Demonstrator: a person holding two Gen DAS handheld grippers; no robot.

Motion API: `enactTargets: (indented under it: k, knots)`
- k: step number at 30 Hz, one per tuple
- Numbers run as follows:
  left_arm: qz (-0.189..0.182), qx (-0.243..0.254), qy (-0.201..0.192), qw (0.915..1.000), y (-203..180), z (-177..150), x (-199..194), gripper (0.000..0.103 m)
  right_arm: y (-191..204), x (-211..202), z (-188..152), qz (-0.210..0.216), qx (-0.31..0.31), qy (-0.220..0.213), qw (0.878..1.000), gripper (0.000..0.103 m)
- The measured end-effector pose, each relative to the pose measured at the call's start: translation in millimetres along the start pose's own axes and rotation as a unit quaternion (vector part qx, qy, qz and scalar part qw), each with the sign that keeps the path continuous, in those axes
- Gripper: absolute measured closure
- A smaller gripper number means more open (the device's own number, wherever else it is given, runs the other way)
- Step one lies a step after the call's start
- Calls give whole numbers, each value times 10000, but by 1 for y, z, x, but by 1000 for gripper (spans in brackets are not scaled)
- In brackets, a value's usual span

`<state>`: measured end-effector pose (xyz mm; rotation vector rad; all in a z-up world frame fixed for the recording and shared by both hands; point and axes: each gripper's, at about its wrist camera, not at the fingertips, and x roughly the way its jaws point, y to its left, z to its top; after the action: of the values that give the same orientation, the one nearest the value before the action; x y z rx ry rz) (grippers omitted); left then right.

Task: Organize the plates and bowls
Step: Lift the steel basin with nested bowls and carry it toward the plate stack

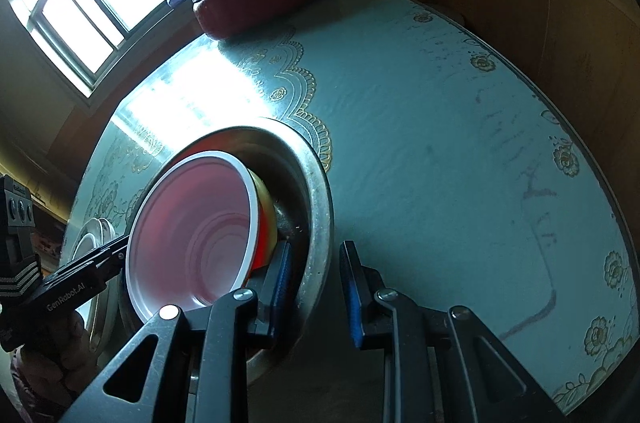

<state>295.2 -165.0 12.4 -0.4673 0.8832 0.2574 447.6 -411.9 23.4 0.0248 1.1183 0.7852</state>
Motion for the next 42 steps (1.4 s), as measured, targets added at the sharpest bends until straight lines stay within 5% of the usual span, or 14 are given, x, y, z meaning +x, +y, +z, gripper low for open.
enactTargets:
  k: [7, 23, 29, 42]
  knots:
    - [-196, -259, 3, 9995, 9, 0, -6, 78, -2, 0, -2, -21, 38, 15, 10000, 74]
    - [-6, 186, -74, 9998, -6, 0, -5, 89, -8, 1, -2, 152, 276, 152, 9994, 72]
    - [-83, 95, -115, 9999, -4, -7, -8, 88, -8, -2, -6, 244, 272, 58, 9993, 81]
    - [153, 193, -318, 9992, -10, -10, -6, 88, -11, -3, -8, 392, 342, 173, 9985, 80]
